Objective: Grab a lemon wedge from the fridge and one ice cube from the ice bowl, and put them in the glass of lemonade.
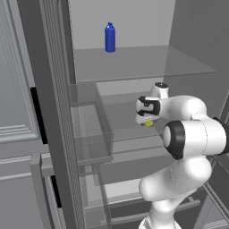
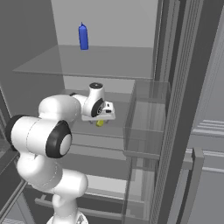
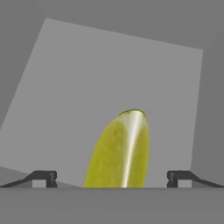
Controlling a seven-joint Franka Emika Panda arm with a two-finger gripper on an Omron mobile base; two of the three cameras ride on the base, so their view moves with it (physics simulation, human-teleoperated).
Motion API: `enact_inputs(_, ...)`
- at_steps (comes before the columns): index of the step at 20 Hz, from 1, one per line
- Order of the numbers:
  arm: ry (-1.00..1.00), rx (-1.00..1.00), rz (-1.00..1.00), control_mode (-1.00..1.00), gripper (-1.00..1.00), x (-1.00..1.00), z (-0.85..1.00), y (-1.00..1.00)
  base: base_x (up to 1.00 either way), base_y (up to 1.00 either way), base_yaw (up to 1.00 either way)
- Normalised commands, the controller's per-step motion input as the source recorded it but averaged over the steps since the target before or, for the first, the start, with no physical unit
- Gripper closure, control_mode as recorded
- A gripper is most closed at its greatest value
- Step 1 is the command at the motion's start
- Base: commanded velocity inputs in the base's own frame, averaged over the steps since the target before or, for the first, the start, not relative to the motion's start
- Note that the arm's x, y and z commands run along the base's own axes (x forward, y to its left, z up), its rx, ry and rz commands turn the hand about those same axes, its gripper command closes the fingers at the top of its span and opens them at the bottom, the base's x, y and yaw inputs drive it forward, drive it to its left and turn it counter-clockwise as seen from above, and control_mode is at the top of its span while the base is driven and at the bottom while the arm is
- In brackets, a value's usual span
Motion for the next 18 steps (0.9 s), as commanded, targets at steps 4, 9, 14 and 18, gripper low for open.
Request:
enact_inputs(4,0.0,0.0,0.01,-1.0,-1.0,0.02,-0.06,0.0,0.0,0.0,0.0)
enact_inputs(9,0.0,0.0,0.0,-1.0,-1.0,-0.02,-0.07,0.0,0.0,0.0,0.0)
enact_inputs(14,0.0,0.0,-0.02,-1.0,-1.0,0.0,0.0,0.03,0.0,0.0,0.0)
enact_inputs(18,0.0,0.0,-0.08,-1.0,-1.0,0.0,0.0,0.01,0.0,0.0,0.0)
